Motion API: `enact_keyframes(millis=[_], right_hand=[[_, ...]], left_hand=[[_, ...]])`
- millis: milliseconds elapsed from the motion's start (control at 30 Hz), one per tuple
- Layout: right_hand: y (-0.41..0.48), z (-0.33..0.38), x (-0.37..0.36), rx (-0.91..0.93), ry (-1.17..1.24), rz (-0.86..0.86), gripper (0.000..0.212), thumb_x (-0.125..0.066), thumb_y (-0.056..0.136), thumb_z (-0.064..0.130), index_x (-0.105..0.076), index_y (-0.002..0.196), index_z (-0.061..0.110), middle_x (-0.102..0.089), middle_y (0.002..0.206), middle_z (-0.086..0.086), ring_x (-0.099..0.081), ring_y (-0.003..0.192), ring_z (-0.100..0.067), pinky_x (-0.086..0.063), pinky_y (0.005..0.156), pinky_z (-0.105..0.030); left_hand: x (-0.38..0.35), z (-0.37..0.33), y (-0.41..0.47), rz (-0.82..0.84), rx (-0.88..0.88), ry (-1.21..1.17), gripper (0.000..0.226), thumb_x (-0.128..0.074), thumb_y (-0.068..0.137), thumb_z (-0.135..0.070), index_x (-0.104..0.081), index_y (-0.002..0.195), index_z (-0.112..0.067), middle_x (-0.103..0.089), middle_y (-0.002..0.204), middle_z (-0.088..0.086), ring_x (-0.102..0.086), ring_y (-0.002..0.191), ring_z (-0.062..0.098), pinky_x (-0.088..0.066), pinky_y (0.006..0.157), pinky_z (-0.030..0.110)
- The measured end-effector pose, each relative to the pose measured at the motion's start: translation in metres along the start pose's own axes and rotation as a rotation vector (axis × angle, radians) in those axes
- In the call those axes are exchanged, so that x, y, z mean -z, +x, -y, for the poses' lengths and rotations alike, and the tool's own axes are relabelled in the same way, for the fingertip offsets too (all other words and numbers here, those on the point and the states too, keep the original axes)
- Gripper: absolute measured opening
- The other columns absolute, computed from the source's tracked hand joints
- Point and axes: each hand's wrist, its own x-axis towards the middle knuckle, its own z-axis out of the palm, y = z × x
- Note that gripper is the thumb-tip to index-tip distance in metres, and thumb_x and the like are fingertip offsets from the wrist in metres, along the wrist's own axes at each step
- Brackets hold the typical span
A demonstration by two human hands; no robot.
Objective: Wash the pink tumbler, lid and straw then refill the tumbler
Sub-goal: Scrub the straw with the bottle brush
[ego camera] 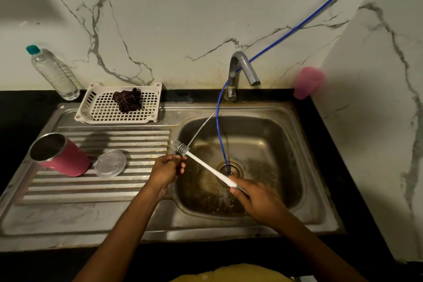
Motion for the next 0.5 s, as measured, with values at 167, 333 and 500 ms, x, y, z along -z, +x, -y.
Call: enact_keyframes(millis=[167,333,500], right_hand=[[0.007,-0.004,0.006,-0.081,-0.118,-0.065,0.044,-0.035,0.103,0.053,-0.035,0.147,0.051,-0.063,0.125,0.011,-0.064,0.108,-0.022,-0.047,0.08,-0.036],[0.023,-0.017,0.02,-0.246,-0.148,-0.169,0.042,-0.035,0.105,0.05,-0.038,0.146,0.048,-0.069,0.12,0.002,-0.067,0.102,-0.029,-0.051,0.08,-0.039],[0.02,-0.017,0.022,-0.054,0.022,-0.203,0.038,-0.049,0.103,0.041,-0.053,0.141,0.041,-0.073,0.109,0.002,-0.069,0.094,-0.025,-0.047,0.07,-0.031]], left_hand=[[-0.003,0.0,-0.003,-0.011,-0.037,0.0,0.028,-0.049,0.105,-0.01,-0.069,0.086,-0.007,-0.05,0.05,-0.005,-0.04,0.035,-0.002,-0.032,0.038,0.009],[-0.004,0.003,-0.003,-0.019,-0.103,0.111,0.03,-0.052,0.105,-0.012,-0.072,0.083,-0.011,-0.053,0.053,-0.004,-0.045,0.04,0.001,-0.038,0.044,0.01],[-0.006,-0.003,-0.007,-0.044,-0.133,0.096,0.027,-0.05,0.105,-0.012,-0.072,0.09,-0.006,-0.052,0.06,0.001,-0.045,0.039,-0.002,-0.039,0.044,0.01]])
